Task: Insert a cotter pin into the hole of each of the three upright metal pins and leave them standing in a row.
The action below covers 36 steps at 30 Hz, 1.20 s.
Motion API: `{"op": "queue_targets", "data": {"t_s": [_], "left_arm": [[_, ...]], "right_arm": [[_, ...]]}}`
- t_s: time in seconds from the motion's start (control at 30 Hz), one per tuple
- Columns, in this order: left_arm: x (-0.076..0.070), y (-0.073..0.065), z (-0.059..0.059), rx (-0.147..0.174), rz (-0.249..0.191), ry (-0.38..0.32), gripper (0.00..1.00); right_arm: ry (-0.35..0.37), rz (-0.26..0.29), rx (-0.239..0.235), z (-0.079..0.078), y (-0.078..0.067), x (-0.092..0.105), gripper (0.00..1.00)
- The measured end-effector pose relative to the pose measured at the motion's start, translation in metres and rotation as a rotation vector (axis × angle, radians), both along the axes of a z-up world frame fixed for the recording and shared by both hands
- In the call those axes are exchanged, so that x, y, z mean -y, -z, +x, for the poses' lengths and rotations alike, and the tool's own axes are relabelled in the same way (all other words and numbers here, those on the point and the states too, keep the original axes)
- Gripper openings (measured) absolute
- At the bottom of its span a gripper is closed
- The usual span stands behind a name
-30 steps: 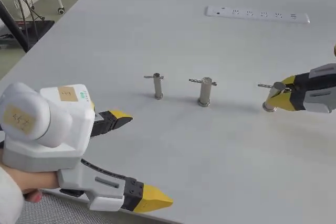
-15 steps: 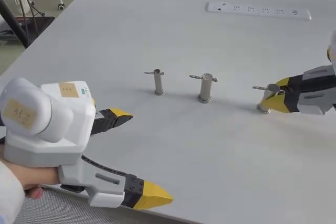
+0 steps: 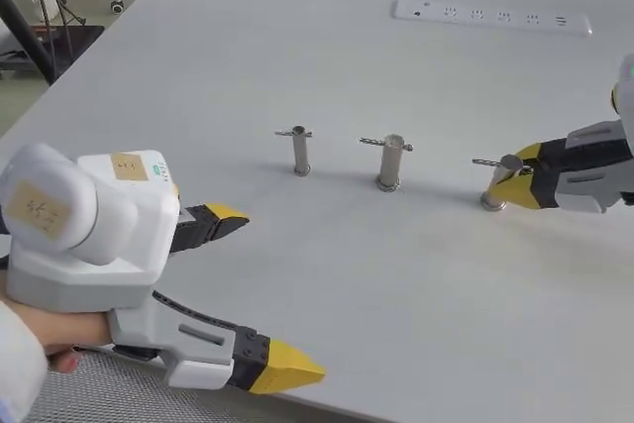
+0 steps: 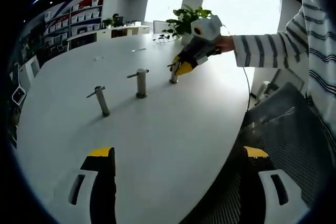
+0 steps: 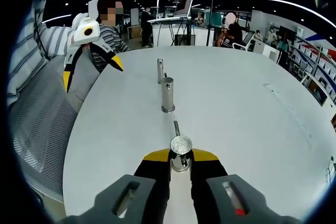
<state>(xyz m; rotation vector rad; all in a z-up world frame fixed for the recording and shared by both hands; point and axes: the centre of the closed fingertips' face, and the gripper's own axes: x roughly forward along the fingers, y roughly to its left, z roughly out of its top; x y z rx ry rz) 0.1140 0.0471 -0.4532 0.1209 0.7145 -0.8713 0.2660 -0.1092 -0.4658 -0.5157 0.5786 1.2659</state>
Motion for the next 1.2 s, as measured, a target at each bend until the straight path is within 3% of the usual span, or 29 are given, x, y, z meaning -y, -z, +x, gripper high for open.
{"op": "queue_targets", "data": {"t_s": [0.17,0.3,0.5,0.7,0.93,1.2], "left_arm": [[0.000,0.001,0.000,-0.006,-0.002,-0.001,0.99],[0.002,-0.001,0.001,-0.013,-0.030,-0.018,0.99],[0.001,-0.001,0.001,-0.009,-0.030,-0.019,0.99],[-0.001,-0.011,0.007,0.011,-0.067,-0.047,0.99],[-0.004,-0.038,0.028,0.071,-0.179,-0.127,0.99],[-0.011,-0.044,0.037,0.088,-0.175,-0.143,0.99]], "right_arm": [[-0.015,-0.016,0.013,-0.002,0.000,0.000,0.08],[-0.003,-0.026,0.022,0.000,-0.001,0.001,0.09],[0.040,0.005,-0.011,0.000,-0.004,0.000,0.11],[0.072,0.053,0.010,-0.003,-0.022,-0.003,0.33],[0.101,0.095,0.052,-0.022,-0.053,-0.009,0.50],[0.176,0.125,0.041,-0.042,-0.074,-0.014,0.68]]}}
